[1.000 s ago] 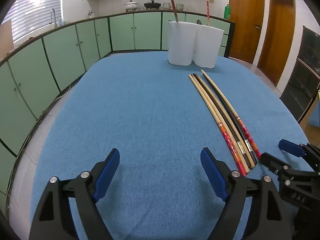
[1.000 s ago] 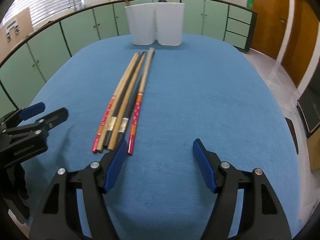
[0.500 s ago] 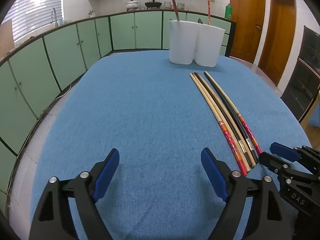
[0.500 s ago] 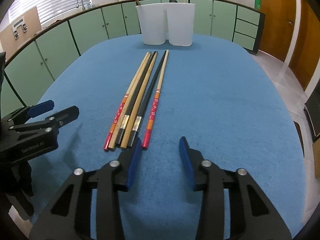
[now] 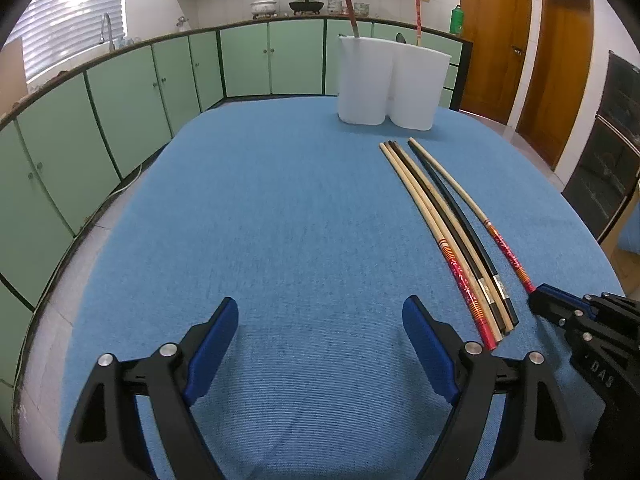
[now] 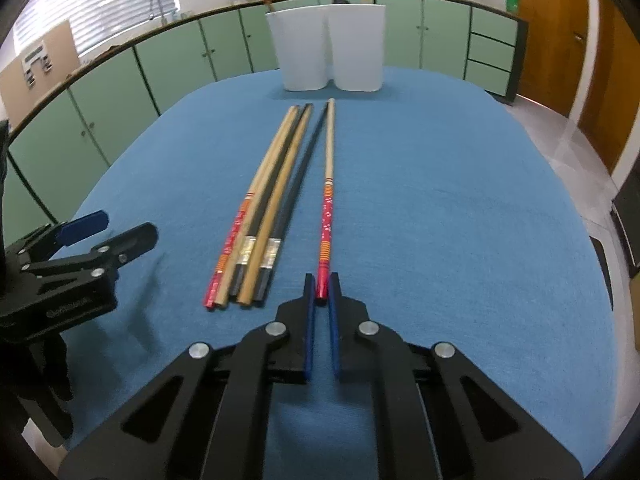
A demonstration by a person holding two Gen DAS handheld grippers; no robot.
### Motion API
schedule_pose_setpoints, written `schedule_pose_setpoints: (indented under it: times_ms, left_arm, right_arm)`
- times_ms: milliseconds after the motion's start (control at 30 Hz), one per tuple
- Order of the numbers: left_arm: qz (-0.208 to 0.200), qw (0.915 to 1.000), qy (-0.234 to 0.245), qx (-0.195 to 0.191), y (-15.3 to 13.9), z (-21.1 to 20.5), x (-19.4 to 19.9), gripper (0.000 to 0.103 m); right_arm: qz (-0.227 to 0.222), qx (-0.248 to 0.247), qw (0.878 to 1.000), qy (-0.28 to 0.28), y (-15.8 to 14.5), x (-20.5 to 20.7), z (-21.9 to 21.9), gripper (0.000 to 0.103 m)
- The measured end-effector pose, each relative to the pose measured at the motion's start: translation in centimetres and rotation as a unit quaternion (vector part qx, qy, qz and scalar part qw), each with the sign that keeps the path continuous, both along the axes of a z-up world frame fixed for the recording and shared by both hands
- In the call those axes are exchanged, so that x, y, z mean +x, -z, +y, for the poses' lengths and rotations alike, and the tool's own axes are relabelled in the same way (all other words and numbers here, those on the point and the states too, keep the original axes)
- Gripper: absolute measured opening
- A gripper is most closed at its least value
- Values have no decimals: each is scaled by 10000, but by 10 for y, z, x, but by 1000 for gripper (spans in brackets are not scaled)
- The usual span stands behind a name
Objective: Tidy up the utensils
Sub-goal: 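Grasp another red-patterned chopstick with the right tool, then grasp a second red-patterned chopstick with the left tool while the right tool holds its chopstick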
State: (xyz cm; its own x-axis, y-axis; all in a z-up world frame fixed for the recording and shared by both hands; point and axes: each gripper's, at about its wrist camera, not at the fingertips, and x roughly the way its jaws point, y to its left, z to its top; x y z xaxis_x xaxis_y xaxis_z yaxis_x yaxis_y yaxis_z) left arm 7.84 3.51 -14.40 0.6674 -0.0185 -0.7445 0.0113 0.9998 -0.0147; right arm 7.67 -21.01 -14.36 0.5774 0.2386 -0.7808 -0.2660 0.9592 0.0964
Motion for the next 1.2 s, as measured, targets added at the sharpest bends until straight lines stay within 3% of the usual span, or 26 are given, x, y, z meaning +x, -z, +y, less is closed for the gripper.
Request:
schedule_pose_setpoints:
  times_ms: [167,267,333,467,800,933,1200]
  left_arm:
    - [2,9999,100,-54,-1,-4,-1,83]
    - [10,9997,206,-103,-1,-9,-2,83]
    - [37,9997,229,-77,0,-11,-2,83]
    - [57,9997,193,-113,1,-9,-2,83]
    - [112,9997,129,-159,3,-8,0,83]
    - [85,9997,175,-159,2,-11,0,83]
    - [111,9984,493,-270,0,-30,-2,83]
  right_arm:
    - [24,14,10000,16,0,0,-7,6]
    - [65,140,9997,-175,0,1,-7,13]
    - [82,217,9994,-246,0,2,-7,23]
    - [50,204,9993,-308,-1,-1,-4,29]
    - [52,297,9994,-173,-1,3,-9,26]
    - [79,219,9995,-227,1,6,-5,6]
    - [45,258,9995,150,0,6,-19,5]
